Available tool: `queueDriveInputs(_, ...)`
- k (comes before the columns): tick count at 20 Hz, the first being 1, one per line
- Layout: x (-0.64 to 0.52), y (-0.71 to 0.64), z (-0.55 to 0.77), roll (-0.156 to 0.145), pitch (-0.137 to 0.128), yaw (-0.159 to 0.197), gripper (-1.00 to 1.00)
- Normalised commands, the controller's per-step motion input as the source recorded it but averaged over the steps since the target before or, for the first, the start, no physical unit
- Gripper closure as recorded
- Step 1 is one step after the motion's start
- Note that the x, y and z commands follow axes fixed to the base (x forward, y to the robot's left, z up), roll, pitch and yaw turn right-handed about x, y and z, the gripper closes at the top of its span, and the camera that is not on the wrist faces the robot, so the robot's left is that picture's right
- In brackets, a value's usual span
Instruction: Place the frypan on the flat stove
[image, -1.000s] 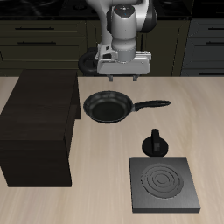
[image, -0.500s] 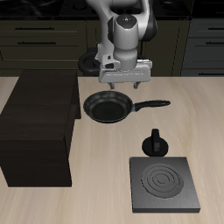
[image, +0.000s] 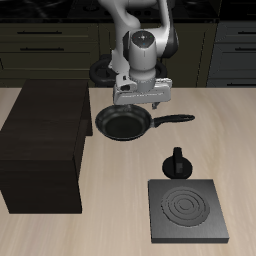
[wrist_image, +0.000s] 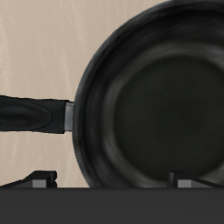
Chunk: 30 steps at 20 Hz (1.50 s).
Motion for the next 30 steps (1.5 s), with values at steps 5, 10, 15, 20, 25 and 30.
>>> queueDriveInputs(5,0.00,0.09,-0.36,0.037,0.063,0.035,-1.00)
queueDriveInputs(10,0.04,0.03,-0.25,0.009,0.035,0.041,-1.00)
queueDriveInputs(15,0.02,0.06,-0.30,0.054,0.066,0.008,-1.00)
queueDriveInputs(20,-0.04,0.03,-0.23,0.058,0.068,-0.016,1.00)
queueDriveInputs(25,0.00,-0.06,0.14,-0.004,-0.036,-0.009,1.00)
queueDriveInputs(30,0.03,0.01,0.25,0.014,-0.039,0.010,1.00)
